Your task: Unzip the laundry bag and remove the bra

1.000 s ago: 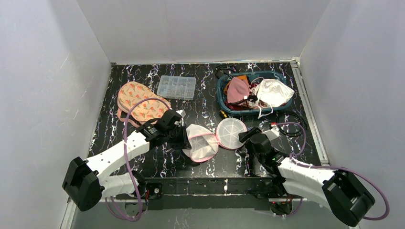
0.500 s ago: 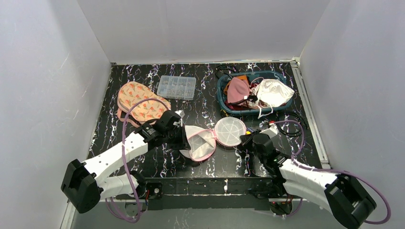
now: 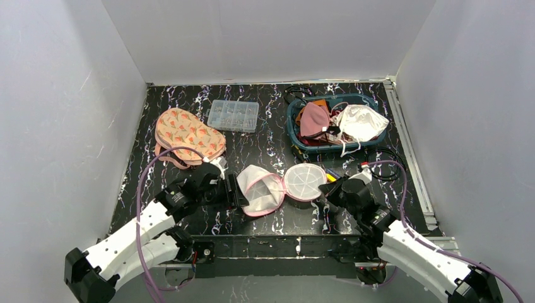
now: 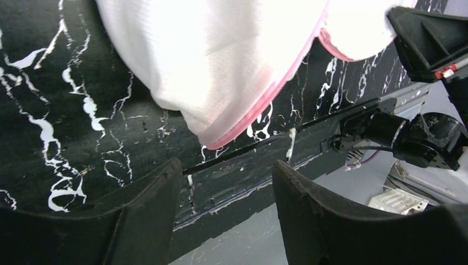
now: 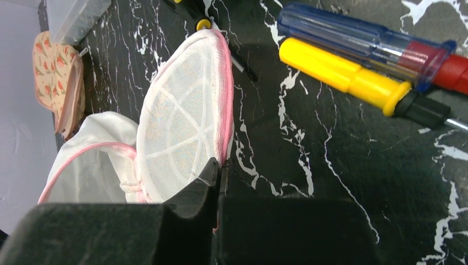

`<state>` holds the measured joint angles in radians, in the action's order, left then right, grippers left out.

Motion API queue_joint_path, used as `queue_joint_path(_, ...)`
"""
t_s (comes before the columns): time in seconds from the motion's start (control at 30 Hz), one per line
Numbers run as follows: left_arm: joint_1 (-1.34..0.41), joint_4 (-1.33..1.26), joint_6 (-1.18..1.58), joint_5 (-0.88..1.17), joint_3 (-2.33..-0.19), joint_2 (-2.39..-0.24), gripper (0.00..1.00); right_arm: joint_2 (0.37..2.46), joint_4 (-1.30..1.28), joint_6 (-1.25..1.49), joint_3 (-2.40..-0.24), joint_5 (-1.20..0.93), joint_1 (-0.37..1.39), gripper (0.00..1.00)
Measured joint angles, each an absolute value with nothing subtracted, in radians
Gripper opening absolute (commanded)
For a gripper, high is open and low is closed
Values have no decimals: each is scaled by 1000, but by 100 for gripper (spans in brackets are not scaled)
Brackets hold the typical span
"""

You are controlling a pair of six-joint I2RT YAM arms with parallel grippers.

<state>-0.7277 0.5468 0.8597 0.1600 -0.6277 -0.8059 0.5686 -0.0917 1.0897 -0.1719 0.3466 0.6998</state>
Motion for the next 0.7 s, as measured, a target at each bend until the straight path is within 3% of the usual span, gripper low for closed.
queue_joint_path(0.2,-748,568,897,82,-587,-756,60,608,-186,1138,-234,307,700,1)
queue_joint_path(0.37,-881,592,883,-62,-609,-828,55,662,-213,1150,-284,281,700,1)
queue_joint_path(0.7,-938,607,867,-262,-638,-941,28,668,-239,1153,-302,258,700,1)
